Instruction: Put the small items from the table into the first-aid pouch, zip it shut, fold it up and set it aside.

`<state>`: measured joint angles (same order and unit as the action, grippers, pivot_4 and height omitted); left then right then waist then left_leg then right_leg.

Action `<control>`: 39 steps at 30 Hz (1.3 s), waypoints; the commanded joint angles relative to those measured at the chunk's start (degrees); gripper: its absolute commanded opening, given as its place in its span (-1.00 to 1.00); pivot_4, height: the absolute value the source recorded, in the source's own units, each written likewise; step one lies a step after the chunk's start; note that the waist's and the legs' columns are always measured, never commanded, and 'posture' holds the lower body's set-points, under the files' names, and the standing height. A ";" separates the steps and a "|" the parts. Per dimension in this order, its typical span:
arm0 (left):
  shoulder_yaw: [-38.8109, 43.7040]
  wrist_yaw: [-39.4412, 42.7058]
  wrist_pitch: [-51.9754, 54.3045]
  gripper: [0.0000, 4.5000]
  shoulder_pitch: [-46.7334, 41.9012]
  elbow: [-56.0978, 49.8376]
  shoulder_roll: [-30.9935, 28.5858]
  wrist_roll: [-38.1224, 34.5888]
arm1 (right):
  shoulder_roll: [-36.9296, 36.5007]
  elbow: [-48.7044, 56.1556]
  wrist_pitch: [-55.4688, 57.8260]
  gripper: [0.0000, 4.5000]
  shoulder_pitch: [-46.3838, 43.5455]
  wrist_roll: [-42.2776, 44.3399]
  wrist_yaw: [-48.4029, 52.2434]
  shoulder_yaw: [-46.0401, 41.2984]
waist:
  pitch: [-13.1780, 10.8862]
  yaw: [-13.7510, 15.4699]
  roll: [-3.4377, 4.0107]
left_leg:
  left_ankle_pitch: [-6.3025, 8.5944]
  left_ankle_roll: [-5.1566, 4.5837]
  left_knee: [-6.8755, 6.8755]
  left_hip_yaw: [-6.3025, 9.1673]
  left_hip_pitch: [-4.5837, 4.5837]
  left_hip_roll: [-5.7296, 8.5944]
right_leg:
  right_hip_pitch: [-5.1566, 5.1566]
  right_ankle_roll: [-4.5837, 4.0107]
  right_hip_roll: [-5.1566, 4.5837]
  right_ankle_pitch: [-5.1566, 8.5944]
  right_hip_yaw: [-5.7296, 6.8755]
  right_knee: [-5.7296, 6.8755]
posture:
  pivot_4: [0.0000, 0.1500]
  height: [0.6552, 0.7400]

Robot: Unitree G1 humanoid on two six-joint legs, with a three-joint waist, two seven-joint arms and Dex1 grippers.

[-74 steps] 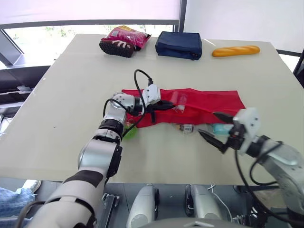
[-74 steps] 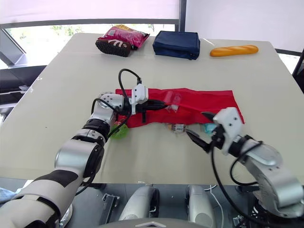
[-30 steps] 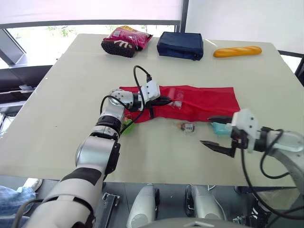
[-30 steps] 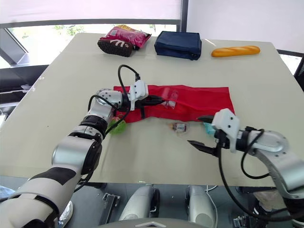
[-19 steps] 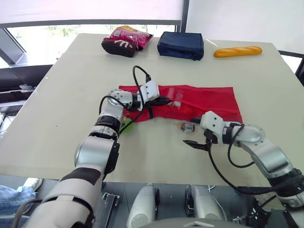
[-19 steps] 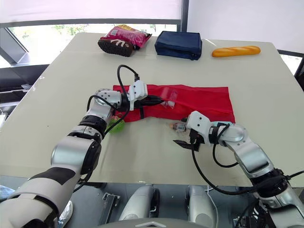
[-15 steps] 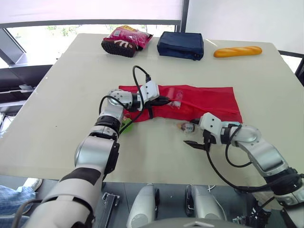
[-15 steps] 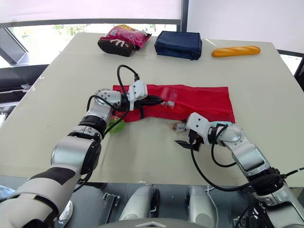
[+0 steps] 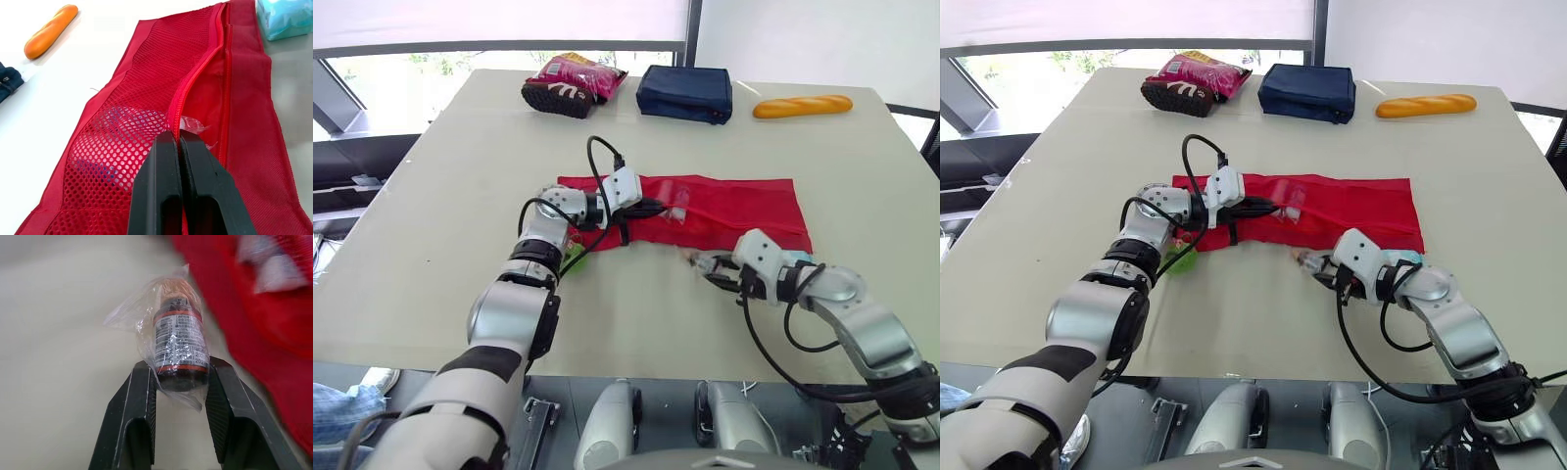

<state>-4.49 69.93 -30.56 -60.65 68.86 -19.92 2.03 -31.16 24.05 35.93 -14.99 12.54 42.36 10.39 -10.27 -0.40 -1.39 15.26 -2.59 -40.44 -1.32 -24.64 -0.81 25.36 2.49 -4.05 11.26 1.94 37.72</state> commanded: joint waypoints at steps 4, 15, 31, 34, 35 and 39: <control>1.25 2.16 -1.58 -1.00 0.87 -1.92 0.73 -1.94 | 4.31 5.79 8.88 -0.62 1.09 0.61 -10.84 -4.29 | 0.00 -0.03 0.00 | 0.00 0.00 0.00 0.00 0.00 0.00 | 0.00 0.00 0.00 0.00 0.00 0.00 | 1.00 0.44; 1.51 3.57 -1.04 -1.00 1.83 -3.60 1.68 -3.11 | 9.07 -1.08 11.25 -0.62 -3.13 -7.07 -21.11 0.03 | 0.01 -0.22 0.01 | 0.00 0.00 0.00 -0.01 0.00 0.02 | 0.01 0.00 0.00 0.00 -0.01 0.02 | 1.00 0.44; 1.51 7.51 0.17 -1.00 2.63 -7.83 3.17 -5.33 | 25.95 -11.95 13.98 -0.62 -14.16 -10.92 -38.13 -3.97 | 0.01 -0.42 0.03 | 0.00 0.00 0.00 -0.02 -0.06 0.03 | 0.11 -0.01 0.00 0.00 -0.05 0.10 | 1.00 0.44; 1.54 8.41 0.55 -1.00 2.95 -9.02 3.28 -5.87 | 26.24 -13.91 13.71 -0.62 -15.38 -11.20 -38.19 -3.72 | 0.01 -0.47 0.03 | 0.00 0.00 0.01 -0.01 -0.06 0.02 | 0.12 -0.01 0.00 0.00 -0.05 0.11 | 1.00 0.44; 1.56 8.64 0.71 -1.00 3.04 -9.41 3.30 -6.05 | 26.18 -14.37 13.61 -0.62 -15.76 -11.21 -38.13 -3.78 | 0.01 -0.48 0.03 | 0.00 0.00 0.01 -0.01 -0.06 0.02 | 0.12 -0.01 0.00 0.00 -0.05 0.11 | 1.00 0.44; 1.50 9.57 1.39 -1.00 3.73 -10.93 3.35 -6.71 | 26.43 -15.89 12.05 -0.62 -17.40 -10.74 -37.66 -4.11 | 0.01 -0.52 0.04 | 0.00 0.00 0.01 -0.02 -0.06 0.02 | 0.12 -0.01 0.00 0.00 -0.06 0.11 | 1.00 0.44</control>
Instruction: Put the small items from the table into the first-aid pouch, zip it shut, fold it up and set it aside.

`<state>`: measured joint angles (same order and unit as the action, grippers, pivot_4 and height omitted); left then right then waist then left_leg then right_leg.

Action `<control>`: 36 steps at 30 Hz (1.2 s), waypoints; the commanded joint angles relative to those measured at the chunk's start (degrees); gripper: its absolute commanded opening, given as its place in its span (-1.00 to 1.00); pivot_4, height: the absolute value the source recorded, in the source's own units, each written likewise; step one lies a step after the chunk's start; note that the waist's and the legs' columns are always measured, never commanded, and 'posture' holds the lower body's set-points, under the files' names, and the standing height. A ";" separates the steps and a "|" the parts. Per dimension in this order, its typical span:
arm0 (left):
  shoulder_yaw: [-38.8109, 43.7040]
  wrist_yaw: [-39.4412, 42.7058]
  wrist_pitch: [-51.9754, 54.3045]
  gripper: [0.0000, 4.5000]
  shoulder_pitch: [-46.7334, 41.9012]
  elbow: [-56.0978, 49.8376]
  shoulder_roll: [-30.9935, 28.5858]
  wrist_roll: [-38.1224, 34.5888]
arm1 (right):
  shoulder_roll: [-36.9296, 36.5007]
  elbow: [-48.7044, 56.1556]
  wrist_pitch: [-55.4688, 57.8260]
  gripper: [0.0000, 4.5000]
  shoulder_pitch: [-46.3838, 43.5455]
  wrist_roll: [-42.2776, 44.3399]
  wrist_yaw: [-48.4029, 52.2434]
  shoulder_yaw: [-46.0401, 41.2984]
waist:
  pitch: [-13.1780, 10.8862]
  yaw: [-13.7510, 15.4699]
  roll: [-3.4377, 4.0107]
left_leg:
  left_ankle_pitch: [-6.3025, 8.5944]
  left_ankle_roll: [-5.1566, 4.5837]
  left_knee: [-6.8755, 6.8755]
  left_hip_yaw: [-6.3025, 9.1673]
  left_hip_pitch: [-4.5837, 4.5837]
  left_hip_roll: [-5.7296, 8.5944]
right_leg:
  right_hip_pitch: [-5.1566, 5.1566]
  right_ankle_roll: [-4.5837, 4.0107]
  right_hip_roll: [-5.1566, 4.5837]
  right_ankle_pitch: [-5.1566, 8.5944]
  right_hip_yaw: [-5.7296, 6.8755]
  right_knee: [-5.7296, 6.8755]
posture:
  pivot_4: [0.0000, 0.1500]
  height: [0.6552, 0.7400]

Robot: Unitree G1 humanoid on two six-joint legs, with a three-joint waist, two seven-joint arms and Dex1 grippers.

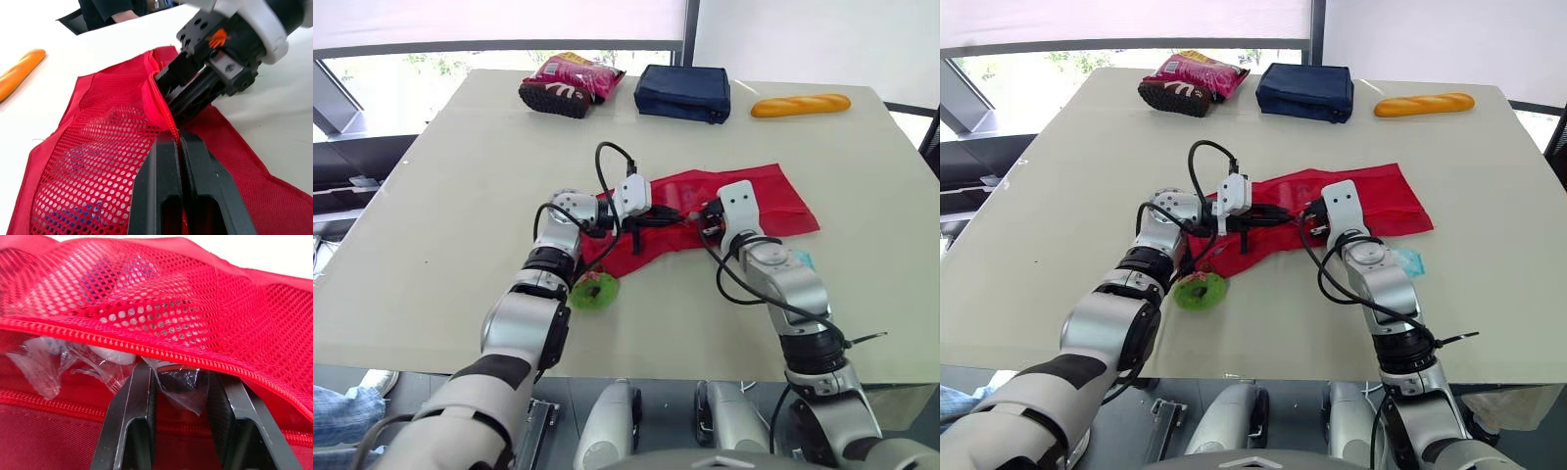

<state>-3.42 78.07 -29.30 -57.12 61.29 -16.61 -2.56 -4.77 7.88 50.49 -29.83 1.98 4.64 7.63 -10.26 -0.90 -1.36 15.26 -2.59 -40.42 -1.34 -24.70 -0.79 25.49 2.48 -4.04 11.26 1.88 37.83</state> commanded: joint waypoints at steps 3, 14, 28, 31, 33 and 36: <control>0.11 2.20 0.72 -1.00 1.09 -4.74 0.41 -2.64 | 1.76 -1.86 -4.36 -0.62 -4.23 0.32 -0.74 -1.94 | 0.00 -0.06 0.01 | 0.00 0.00 0.00 0.01 0.00 -0.01 | 0.01 0.00 0.00 0.00 0.00 0.01 | 1.00 0.44; -0.22 2.21 1.73 -1.00 1.61 -5.92 -0.15 -2.88 | 3.03 0.34 -5.98 0.98 -0.72 0.37 -0.60 -2.08 | 0.00 -0.02 0.01 | 0.00 0.00 0.00 0.00 0.00 -0.01 | 0.01 0.00 0.01 0.00 -0.01 0.00 | 1.00 0.44; -0.78 2.08 0.03 -1.00 -1.14 -1.28 -1.94 -1.86 | -9.86 30.12 3.60 0.98 15.08 15.15 17.38 -4.36 | 0.00 0.08 0.02 | 0.00 -0.01 0.02 0.03 0.01 -0.07 | 0.01 0.00 0.05 0.01 0.01 -0.02 | 1.00 0.44; -0.94 4.11 0.26 -1.00 -1.65 -0.89 -2.41 -1.96 | -13.51 33.77 -12.53 0.98 21.48 15.08 23.14 -6.94 | 0.00 0.31 0.01 | 0.00 -0.01 0.02 0.04 -0.02 -0.03 | 0.00 0.01 0.02 0.02 0.02 -0.06 | 1.00 0.44; -0.96 6.24 0.71 -1.00 -1.93 -0.62 -3.02 -2.25 | -15.85 35.06 -16.62 0.98 25.30 17.52 26.75 -10.27 | 0.00 0.25 0.01 | 0.01 -0.01 0.02 0.02 -0.01 0.01 | -0.03 0.05 0.01 0.02 0.00 -0.11 | 1.00 0.44; -0.78 10.49 1.00 -1.00 -2.41 0.29 -4.62 -2.77 | -19.79 35.85 -18.94 0.98 30.23 22.86 32.10 -17.84 | 0.01 0.16 -0.01 | 0.01 -0.01 0.01 0.02 0.04 0.00 | -0.09 0.09 0.01 0.05 0.00 -0.14 | 1.00 0.44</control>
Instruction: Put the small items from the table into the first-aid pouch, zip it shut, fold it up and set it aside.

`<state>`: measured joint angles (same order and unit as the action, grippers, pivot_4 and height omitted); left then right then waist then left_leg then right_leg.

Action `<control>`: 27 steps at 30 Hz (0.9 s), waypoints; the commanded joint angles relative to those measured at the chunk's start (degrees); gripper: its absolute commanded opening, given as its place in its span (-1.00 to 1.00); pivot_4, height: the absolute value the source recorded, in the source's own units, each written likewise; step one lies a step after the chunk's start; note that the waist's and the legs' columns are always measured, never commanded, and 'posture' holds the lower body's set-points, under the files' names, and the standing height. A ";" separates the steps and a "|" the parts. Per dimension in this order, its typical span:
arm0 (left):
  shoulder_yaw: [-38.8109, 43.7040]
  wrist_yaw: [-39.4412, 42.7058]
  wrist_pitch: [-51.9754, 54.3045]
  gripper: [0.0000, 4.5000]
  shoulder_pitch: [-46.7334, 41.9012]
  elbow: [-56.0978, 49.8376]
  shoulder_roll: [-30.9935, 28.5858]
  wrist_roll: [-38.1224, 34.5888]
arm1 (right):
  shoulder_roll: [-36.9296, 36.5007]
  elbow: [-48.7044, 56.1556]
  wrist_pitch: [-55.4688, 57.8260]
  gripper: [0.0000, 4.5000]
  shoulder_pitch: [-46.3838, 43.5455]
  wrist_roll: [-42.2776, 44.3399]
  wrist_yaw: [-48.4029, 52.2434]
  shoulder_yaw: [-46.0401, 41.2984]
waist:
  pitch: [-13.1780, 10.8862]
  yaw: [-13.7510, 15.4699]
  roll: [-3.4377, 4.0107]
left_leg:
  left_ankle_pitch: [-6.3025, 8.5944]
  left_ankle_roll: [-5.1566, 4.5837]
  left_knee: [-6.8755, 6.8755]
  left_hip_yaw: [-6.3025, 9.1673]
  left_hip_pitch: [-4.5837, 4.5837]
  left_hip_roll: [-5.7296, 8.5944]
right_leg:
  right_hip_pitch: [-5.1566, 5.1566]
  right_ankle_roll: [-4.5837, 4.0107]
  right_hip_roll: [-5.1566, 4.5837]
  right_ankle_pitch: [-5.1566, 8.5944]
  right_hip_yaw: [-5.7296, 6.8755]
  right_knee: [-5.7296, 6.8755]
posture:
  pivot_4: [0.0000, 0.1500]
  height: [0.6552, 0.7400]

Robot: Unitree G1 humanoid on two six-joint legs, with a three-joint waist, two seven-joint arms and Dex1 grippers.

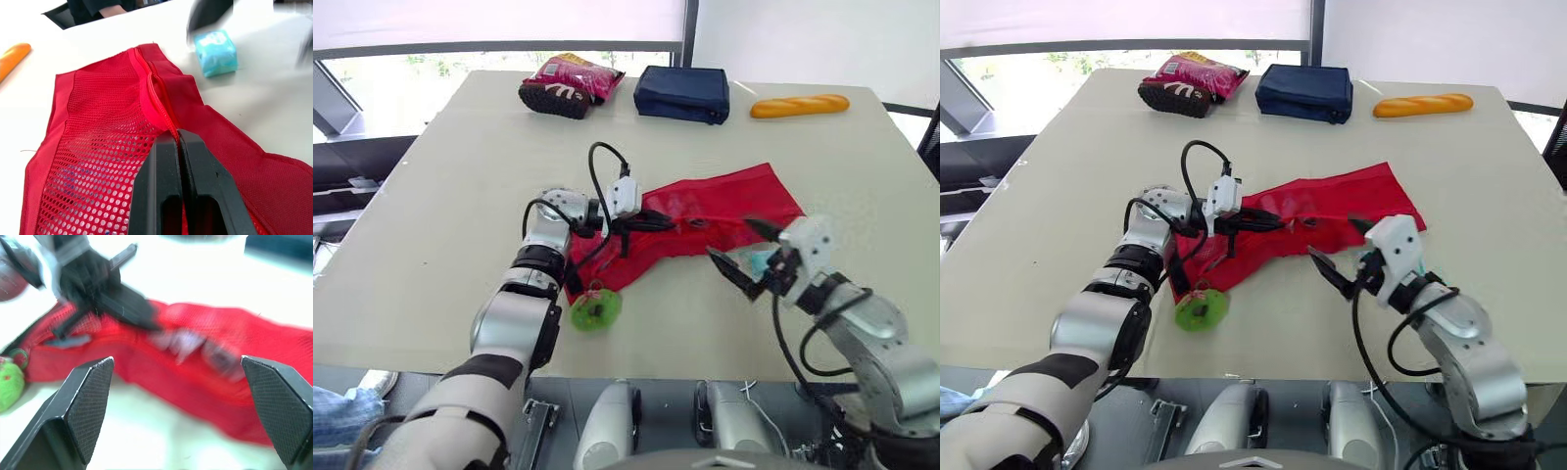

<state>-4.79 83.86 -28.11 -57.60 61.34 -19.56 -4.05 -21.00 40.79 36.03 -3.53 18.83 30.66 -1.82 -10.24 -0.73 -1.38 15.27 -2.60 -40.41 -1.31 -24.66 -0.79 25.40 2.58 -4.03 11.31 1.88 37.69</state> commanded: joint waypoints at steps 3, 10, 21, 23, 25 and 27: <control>-2.24 8.40 -2.98 -1.00 -1.87 1.33 -5.13 -0.66 | -9.59 3.78 -5.82 0.98 10.09 11.37 13.66 -20.11 | -0.01 0.07 0.02 | 0.00 0.00 0.00 -0.02 0.01 -0.05 | 0.02 -0.05 0.03 -0.02 -0.01 0.03 | 1.00 0.44; -13.23 8.64 -5.34 -0.26 -4.55 2.44 -10.94 -7.26 | -14.50 2.80 -7.76 1.00 16.00 19.62 17.02 -32.44 | -0.01 0.37 0.03 | 0.00 0.00 0.00 -0.01 0.09 -0.19 | -0.05 0.02 0.04 0.03 0.02 0.00 | 1.00 0.44; -9.38 8.64 4.73 0.97 -12.38 2.31 -5.08 -10.88 | -15.66 5.38 -9.00 1.00 17.40 22.16 13.21 -33.12 | -0.01 1.39 0.03 | 0.00 0.00 -0.01 -0.05 0.02 -0.05 | -0.05 0.02 0.00 0.03 -0.01 -0.05 | 1.00 0.44; -10.12 6.18 4.55 0.97 -11.47 0.29 -3.18 -7.94 | -15.97 5.90 -8.94 1.00 17.30 23.07 12.57 -33.43 | -0.01 1.42 0.03 | 0.00 0.00 -0.01 -0.04 0.01 -0.05 | -0.05 0.01 0.00 0.02 0.00 -0.05 | 1.00 0.44; -11.53 2.31 5.90 0.97 -9.66 -3.24 -0.75 -4.90 | -16.68 6.44 -8.69 1.00 17.52 24.54 12.27 -34.19 | -0.01 1.51 0.03 | 0.00 0.00 -0.01 -0.04 0.02 -0.04 | -0.05 -0.03 0.00 -0.01 -0.01 -0.06 | 1.00 0.44; -12.43 0.66 7.54 0.97 -7.99 -6.35 0.69 -2.78 | -17.48 6.64 -8.51 1.00 17.87 25.30 11.96 -34.83 | -0.01 1.47 0.03 | 0.00 0.00 -0.01 -0.04 0.03 -0.03 | -0.06 -0.05 -0.01 -0.02 -0.03 -0.05 | 1.00 0.44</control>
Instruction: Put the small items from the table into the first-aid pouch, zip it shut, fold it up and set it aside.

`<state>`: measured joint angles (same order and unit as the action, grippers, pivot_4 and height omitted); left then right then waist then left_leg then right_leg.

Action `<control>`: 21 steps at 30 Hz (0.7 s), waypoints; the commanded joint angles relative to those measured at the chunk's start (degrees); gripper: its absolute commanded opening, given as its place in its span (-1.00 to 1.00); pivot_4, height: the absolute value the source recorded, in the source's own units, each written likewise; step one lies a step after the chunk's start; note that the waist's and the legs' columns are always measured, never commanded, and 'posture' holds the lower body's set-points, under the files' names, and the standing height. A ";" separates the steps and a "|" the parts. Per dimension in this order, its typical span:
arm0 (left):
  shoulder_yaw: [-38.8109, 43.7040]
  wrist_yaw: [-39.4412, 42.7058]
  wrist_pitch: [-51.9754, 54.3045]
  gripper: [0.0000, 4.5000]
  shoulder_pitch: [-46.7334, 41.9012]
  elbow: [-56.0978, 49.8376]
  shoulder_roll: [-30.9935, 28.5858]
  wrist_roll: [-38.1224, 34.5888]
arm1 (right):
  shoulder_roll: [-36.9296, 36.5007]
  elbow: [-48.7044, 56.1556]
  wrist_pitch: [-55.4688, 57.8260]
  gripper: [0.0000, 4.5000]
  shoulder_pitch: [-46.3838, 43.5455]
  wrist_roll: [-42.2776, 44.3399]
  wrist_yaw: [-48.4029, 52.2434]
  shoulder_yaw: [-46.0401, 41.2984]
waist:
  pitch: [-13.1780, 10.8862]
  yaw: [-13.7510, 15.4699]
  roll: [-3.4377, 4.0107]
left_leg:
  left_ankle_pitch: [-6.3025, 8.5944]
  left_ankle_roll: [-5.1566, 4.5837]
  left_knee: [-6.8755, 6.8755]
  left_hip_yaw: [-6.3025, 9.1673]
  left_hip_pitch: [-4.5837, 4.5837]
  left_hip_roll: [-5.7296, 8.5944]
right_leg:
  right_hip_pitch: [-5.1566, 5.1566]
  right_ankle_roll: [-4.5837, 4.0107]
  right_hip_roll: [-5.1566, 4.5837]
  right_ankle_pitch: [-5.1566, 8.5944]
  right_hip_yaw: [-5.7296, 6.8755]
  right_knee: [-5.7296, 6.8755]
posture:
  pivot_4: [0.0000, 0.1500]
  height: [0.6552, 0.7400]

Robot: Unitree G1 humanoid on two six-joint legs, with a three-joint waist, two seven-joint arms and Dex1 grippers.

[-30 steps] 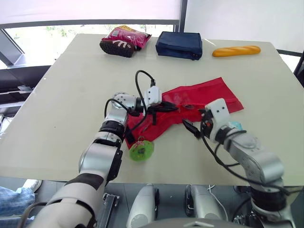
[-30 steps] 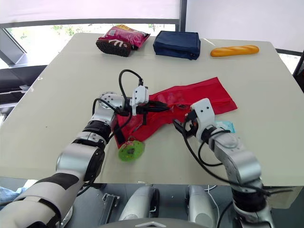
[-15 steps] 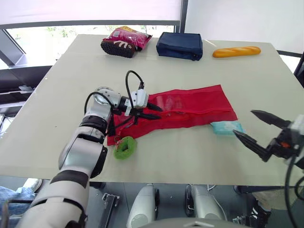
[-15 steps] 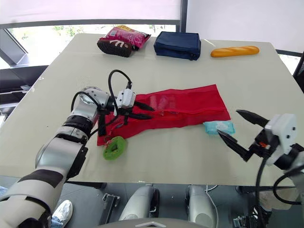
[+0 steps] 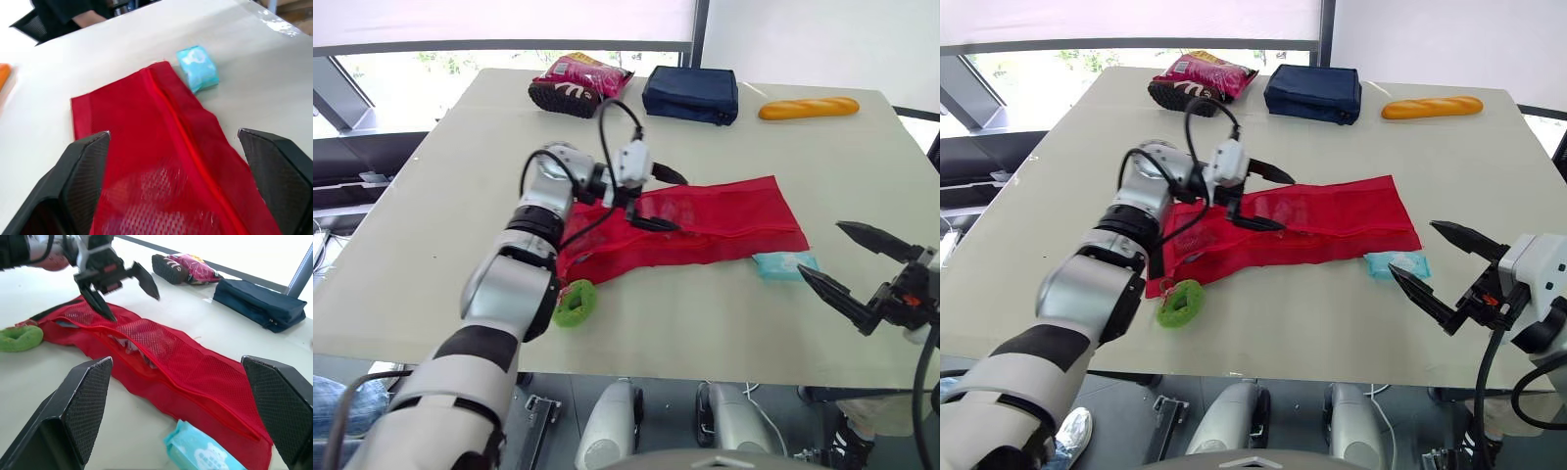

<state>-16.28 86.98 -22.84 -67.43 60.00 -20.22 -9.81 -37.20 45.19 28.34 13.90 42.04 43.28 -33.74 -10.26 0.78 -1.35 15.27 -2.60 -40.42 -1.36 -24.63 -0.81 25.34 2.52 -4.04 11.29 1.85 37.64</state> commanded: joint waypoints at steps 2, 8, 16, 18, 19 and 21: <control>-1.81 -6.26 5.04 0.97 3.03 -7.03 2.77 5.94 | -2.04 2.17 -0.94 1.00 0.86 2.19 -0.84 -3.68 | 0.00 -0.05 0.00 | 0.00 0.00 0.00 0.01 0.01 -0.01 | 0.00 0.00 0.01 0.00 -0.01 0.00 | 1.00 0.44; -7.22 -22.28 1.58 0.97 4.54 -5.12 6.25 19.04 | -3.44 2.51 -1.03 1.00 0.42 3.04 -2.77 -4.36 | 0.00 0.00 0.00 | 0.00 0.00 0.00 0.01 0.01 -0.01 | 0.01 0.07 0.02 0.04 -0.01 0.01 | 1.00 0.44; -6.09 -25.09 2.19 -0.37 6.14 -6.92 9.35 19.97 | -4.18 4.86 -0.57 1.00 5.79 6.00 -2.01 -8.81 | 0.00 0.09 -0.01 | 0.00 0.00 0.00 0.02 -0.02 0.01 | 0.01 0.05 -0.01 0.03 0.00 -0.01 | 1.00 0.44; -5.68 -21.28 1.40 -0.75 6.84 -8.31 8.28 18.62 | -4.54 4.82 -0.81 1.00 7.45 5.83 -1.16 -9.68 | 0.00 0.01 0.00 | 0.00 0.00 0.00 0.01 0.01 0.00 | 0.00 0.06 0.00 0.03 -0.01 0.00 | 1.00 0.44; -5.49 -19.34 0.49 -0.98 7.25 -8.93 7.43 18.05 | -4.63 4.81 -1.09 1.00 8.15 5.55 -0.86 -10.00 | 0.00 -0.01 0.00 | 0.00 0.00 0.00 0.00 0.03 -0.02 | 0.00 0.05 0.01 0.04 -0.01 0.01 | 1.00 0.44; -5.38 -16.51 -1.98 -0.98 7.78 -9.52 6.31 17.13 | -4.72 4.78 -1.46 1.00 8.82 5.62 -0.67 -10.26 | 0.00 -0.08 0.00 | 0.00 0.00 0.00 0.00 0.02 -0.05 | 0.01 0.05 0.03 0.04 -0.01 0.01 | 1.00 0.44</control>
<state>-22.97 68.26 -22.46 -59.70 52.49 -13.23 8.97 -41.47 48.66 28.34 22.62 47.20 42.23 -41.74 -10.26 0.71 -1.35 15.27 -2.60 -40.41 -1.36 -24.60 -0.88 25.35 2.55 -4.00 11.32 1.83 37.65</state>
